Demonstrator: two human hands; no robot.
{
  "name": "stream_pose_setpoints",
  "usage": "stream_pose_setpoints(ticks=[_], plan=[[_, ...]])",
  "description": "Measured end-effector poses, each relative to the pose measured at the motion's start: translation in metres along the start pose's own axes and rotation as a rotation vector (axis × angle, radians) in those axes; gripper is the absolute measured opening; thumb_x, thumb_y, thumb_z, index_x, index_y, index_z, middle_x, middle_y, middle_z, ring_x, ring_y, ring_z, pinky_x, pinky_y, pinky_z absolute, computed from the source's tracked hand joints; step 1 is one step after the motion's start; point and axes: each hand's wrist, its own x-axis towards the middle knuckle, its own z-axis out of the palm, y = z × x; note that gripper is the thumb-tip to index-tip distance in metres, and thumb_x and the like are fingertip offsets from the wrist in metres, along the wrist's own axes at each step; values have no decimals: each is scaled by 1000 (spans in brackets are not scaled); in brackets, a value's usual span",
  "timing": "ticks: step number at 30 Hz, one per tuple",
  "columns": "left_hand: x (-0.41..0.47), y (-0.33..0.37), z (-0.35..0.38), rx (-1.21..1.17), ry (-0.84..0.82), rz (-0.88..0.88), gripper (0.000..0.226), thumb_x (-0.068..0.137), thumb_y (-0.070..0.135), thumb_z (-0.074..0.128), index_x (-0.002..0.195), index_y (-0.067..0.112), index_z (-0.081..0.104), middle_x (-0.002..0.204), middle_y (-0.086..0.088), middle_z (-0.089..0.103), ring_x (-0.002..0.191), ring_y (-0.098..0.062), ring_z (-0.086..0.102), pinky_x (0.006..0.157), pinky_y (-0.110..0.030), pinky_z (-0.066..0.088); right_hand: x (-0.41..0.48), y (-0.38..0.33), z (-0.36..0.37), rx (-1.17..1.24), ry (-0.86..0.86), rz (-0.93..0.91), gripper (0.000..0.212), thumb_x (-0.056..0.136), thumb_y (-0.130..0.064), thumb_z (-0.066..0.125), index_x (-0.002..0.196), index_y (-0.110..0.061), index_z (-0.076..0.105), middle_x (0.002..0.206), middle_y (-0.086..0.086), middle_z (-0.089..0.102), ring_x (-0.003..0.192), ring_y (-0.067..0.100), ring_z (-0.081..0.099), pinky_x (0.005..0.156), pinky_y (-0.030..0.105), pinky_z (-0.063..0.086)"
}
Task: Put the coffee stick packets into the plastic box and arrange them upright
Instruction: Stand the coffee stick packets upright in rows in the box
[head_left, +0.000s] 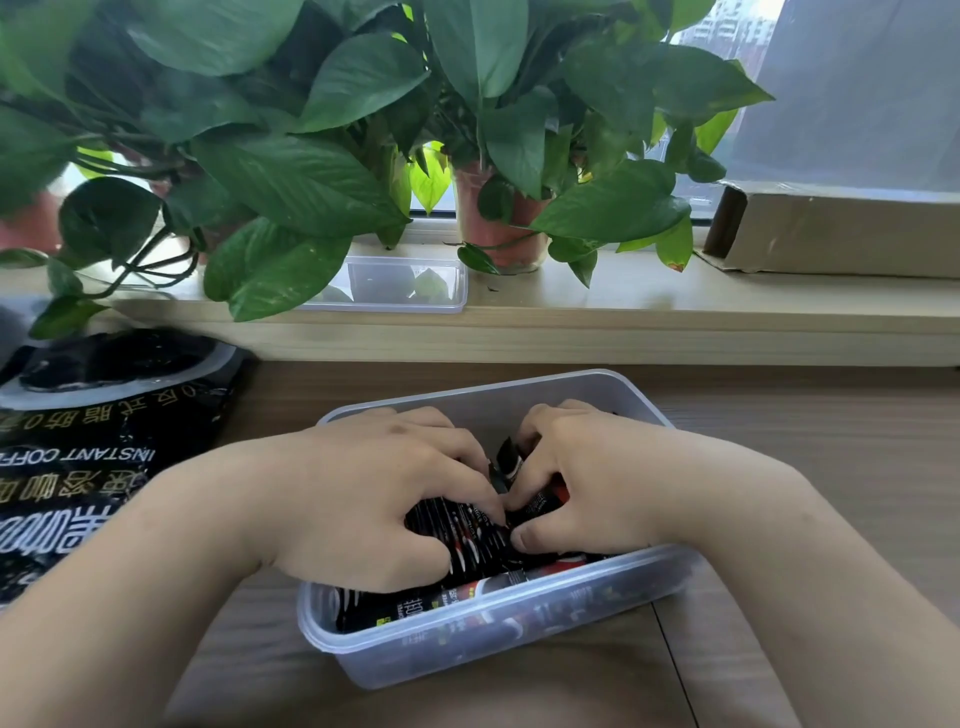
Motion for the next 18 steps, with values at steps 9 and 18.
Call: stream_pose_setpoints(ticks=[9, 18], plan=[[0, 0, -1, 30, -24, -12, 67, 66, 50, 34, 132, 54, 47, 133, 32, 42, 128, 8, 29, 112, -28, 29, -5, -5, -4, -115, 42, 98, 32, 76, -52, 73, 105, -38, 76, 124, -8, 49, 119, 15, 41, 97, 33, 44], [1, 0, 0, 15, -5, -11, 66, 65, 49, 36, 130, 53, 50, 133, 30, 44, 129, 7, 31, 113, -29, 30, -3, 0, -2, -30, -28, 4, 34, 83, -43, 69, 115, -53, 67, 127, -4, 44, 120, 15, 37, 103, 42, 41]])
